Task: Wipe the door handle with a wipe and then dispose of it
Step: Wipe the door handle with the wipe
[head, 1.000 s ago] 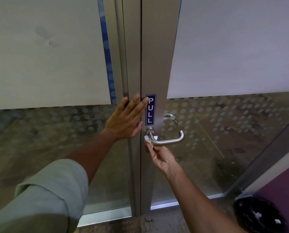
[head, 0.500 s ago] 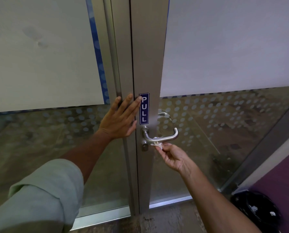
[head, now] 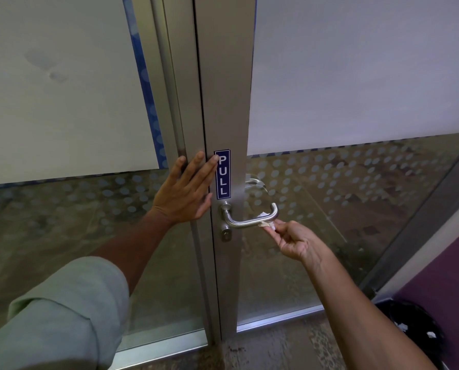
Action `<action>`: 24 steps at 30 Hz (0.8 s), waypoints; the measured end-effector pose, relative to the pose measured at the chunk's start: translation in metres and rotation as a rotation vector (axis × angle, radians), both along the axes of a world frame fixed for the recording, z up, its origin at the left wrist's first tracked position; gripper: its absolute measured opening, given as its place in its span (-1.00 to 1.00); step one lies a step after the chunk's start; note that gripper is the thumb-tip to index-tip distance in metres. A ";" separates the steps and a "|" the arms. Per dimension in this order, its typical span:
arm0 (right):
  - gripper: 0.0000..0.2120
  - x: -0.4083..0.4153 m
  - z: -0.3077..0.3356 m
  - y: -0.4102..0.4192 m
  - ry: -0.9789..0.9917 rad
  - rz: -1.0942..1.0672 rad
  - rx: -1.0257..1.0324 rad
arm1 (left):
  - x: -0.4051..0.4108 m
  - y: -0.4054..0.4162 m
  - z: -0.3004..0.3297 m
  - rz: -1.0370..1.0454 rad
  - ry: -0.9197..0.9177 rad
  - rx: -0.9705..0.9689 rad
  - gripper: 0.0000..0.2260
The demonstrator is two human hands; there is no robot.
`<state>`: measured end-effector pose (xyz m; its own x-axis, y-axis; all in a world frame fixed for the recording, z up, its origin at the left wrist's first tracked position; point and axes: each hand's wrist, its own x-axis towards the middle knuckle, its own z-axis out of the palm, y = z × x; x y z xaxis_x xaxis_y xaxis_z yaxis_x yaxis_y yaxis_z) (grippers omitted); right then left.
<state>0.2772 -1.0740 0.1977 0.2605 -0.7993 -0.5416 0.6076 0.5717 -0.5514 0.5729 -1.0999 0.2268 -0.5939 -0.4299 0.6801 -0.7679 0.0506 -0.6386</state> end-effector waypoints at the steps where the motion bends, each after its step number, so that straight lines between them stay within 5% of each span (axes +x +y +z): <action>1: -0.68 -0.001 0.002 0.000 0.011 -0.003 -0.003 | 0.000 0.000 0.000 -0.002 0.001 -0.003 -0.27; 16: -0.70 -0.015 -0.001 -0.022 0.087 -0.008 -0.003 | -0.001 0.001 0.002 -0.014 -0.002 -0.020 -0.26; 24: -0.72 -0.007 -0.003 -0.032 -0.081 -0.178 0.005 | -0.001 0.000 0.000 0.014 -0.018 -0.009 -0.27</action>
